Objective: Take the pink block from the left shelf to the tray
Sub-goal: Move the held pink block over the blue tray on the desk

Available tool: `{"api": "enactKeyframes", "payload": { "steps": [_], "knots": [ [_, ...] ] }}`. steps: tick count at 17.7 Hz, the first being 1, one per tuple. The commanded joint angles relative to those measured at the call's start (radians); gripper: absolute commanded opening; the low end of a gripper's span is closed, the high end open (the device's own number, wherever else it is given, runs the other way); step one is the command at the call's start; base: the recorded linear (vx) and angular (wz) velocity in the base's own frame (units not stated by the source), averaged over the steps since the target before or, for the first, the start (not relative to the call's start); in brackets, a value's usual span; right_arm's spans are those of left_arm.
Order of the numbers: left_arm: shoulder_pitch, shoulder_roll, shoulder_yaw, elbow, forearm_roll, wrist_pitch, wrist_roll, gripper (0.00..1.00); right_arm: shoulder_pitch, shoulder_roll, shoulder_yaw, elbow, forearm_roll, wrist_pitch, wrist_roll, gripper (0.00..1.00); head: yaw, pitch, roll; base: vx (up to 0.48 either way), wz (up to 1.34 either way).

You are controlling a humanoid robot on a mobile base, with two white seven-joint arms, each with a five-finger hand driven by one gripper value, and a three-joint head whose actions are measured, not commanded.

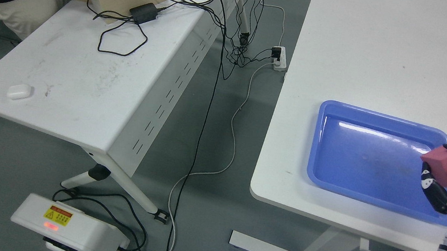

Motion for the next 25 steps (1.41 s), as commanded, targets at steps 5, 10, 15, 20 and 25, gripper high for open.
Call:
{"api": "enactKeyframes", "payload": {
  "steps": [5, 10, 15, 20, 25],
  "knots": [
    [0.009, 0.017, 0.000, 0.000, -0.002, 0.000, 0.000, 1.00, 0.017, -0.020, 0.070, 0.006, 0.001, -0.012, 0.123, 0.13, 0.0000, 0.000, 0.000, 0.200, 0.03],
    [0.009, 0.017, 0.000, 0.000, -0.002, 0.000, 0.000, 1.00, 0.025, -0.020, 0.070, 0.007, 0.001, -0.011, 0.137, 0.19, 0.0000, 0.000, 0.000, 0.077, 0.16],
    [0.009, 0.017, 0.000, 0.000, -0.002, 0.000, 0.000, 1.00, 0.022, -0.007, 0.064, 0.009, -0.003, 0.005, 0.137, 0.44, 0.0000, 0.000, 0.000, -0.010, -0.02],
    [0.009, 0.017, 0.000, 0.000, -0.002, 0.000, 0.000, 1.00, 0.020, -0.007, 0.066, 0.009, -0.038, 0.006, 0.139, 0.53, 0.0000, 0.000, 0.000, -0.011, 0.00],
    [0.009, 0.017, 0.000, 0.000, -0.002, 0.000, 0.000, 1.00, 0.019, -0.004, 0.066, 0.009, -0.107, 0.011, 0.139, 0.68, 0.0000, 0.000, 0.000, 0.000, 0.00]
  ]
}}
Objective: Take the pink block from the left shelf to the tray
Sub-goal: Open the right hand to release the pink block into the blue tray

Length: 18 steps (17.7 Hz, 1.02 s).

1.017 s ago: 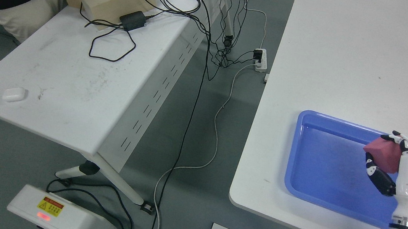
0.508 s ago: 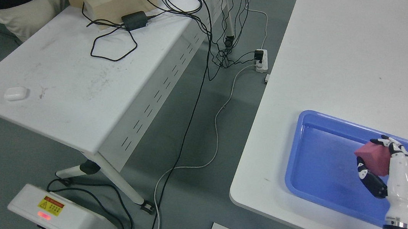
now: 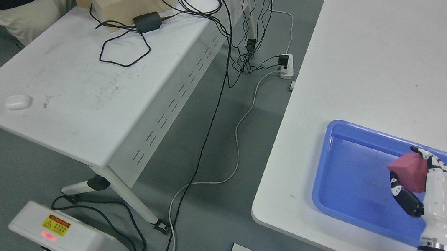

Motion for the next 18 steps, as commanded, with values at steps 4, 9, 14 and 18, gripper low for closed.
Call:
{"api": "enactKeyframes", "payload": {
  "steps": [4, 9, 14, 18],
  "knots": [
    [0.009, 0.017, 0.000, 0.000, -0.002, 0.000, 0.000, 1.00, -0.005, 0.005, 0.000, 0.001, -0.178, 0.000, 0.014, 0.81, 0.0000, 0.000, 0.000, 0.000, 0.00],
    [0.009, 0.017, 0.000, 0.000, -0.002, 0.000, 0.000, 1.00, -0.005, 0.006, -0.006, 0.001, -0.264, 0.014, 0.085, 0.99, 0.0000, 0.000, 0.000, 0.000, 0.00],
    [0.009, 0.017, 0.000, 0.000, -0.002, 0.000, 0.000, 1.00, -0.031, 0.023, -0.076, 0.003, -0.460, 0.043, 0.094, 0.99, 0.0000, 0.000, 0.000, 0.000, 0.00],
    [0.009, 0.017, 0.000, 0.000, -0.002, 0.000, 0.000, 1.00, -0.030, 0.012, -0.082, 0.001, -0.622, 0.040, 0.109, 0.99, 0.0000, 0.000, 0.000, 0.000, 0.00]
  ]
}}
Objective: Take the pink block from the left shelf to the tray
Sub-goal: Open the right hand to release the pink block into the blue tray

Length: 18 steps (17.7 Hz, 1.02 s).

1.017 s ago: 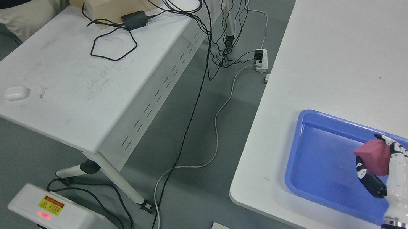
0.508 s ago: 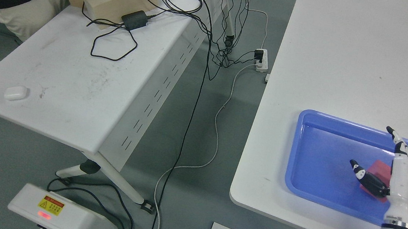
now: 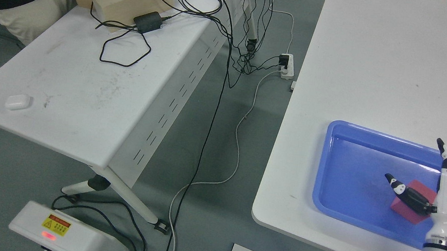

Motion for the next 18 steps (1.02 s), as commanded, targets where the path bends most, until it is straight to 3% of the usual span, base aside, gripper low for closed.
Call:
{"api": "enactKeyframes", "payload": {
  "steps": [1, 6, 8, 18],
  "knots": [
    [0.009, 0.017, 0.000, 0.000, -0.002, 0.000, 0.000, 1.00, -0.004, 0.005, -0.050, 0.000, -0.265, 0.002, 0.026, 0.99, 0.0000, 0.000, 0.000, 0.000, 0.00],
    [0.009, 0.017, 0.000, 0.000, -0.002, 0.000, 0.000, 1.00, 0.002, 0.008, -0.076, 0.001, -0.419, 0.052, 0.115, 1.00, 0.0000, 0.000, 0.000, 0.000, 0.00],
    [0.009, 0.017, 0.000, 0.000, -0.002, 0.000, 0.000, 1.00, 0.000, 0.013, -0.102, 0.001, -0.438, 0.095, 0.144, 1.00, 0.0000, 0.000, 0.000, 0.000, 0.00],
    [0.009, 0.017, 0.000, 0.000, -0.002, 0.000, 0.000, 1.00, 0.000, 0.013, -0.113, 0.000, -0.463, 0.094, 0.144, 1.00, 0.0000, 0.000, 0.000, 0.000, 0.00]
  ]
}}
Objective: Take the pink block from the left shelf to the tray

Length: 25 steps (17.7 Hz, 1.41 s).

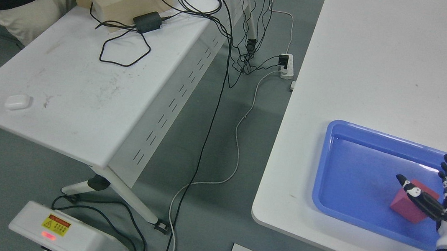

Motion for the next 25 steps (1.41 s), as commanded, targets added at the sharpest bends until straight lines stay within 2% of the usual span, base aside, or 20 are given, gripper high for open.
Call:
{"api": "enactKeyframes", "payload": {
  "steps": [1, 12, 25],
  "knots": [
    [0.009, 0.017, 0.000, 0.000, -0.002, 0.000, 0.000, 1.00, 0.000, 0.004, -0.029, -0.001, -0.060, -0.001, 0.001, 1.00, 0.0000, 0.000, 0.000, 0.000, 0.00],
    [0.009, 0.017, 0.000, 0.000, -0.002, 0.000, 0.000, 1.00, 0.000, 0.005, -0.029, -0.001, -0.060, -0.001, 0.003, 1.00, 0.0000, 0.000, 0.000, -0.008, -0.01],
    [0.009, 0.017, 0.000, 0.000, -0.002, 0.000, 0.000, 1.00, -0.003, 0.005, -0.031, 0.001, -0.060, -0.004, 0.003, 1.00, 0.0000, 0.000, 0.000, -0.103, -0.08]
  ]
}}
